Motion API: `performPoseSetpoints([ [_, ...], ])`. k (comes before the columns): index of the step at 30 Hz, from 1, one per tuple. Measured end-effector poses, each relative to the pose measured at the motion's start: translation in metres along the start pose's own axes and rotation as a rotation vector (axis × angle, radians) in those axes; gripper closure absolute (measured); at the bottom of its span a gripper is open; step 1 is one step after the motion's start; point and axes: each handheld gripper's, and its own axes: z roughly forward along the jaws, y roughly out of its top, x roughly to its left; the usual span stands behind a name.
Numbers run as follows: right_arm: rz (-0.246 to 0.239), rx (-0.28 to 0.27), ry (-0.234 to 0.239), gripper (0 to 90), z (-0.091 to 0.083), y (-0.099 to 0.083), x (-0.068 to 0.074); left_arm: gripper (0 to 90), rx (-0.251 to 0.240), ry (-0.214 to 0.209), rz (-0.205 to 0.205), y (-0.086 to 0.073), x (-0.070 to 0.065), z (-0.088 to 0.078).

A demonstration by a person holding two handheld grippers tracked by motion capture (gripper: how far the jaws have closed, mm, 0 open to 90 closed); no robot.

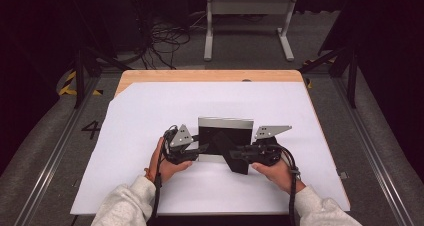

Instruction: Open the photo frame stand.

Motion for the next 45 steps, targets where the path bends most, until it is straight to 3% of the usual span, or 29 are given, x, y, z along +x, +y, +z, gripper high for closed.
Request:
performPoseSetpoints([
  [6,-0.01,-0.006,-0.038,79.0,0.001,0.002,-0.001,65.2,-0.021,0.042,0.02,0.001,-0.002,-0.003],
  [19,-0.05,-0.01,-0.076,78.3,0.005,0.004,-0.005,66.9,-0.031,0.103,0.062,0.0,-0.004,-0.003],
  [27,-0.052,0.0,-0.069,78.9,0.004,0.004,-0.005,68.6,-0.036,0.061,0.046,-0.003,-0.001,-0.003],
  [35,-0.05,0.019,-0.038,81.0,0.004,0.0,-0.003,60.8,0.062,0.008,0.069,-0.007,-0.006,0.015],
  [45,-0.049,0.016,-0.033,82.0,0.004,-0.001,-0.001,61.7,0.098,0.022,0.079,-0.008,-0.009,0.021],
])
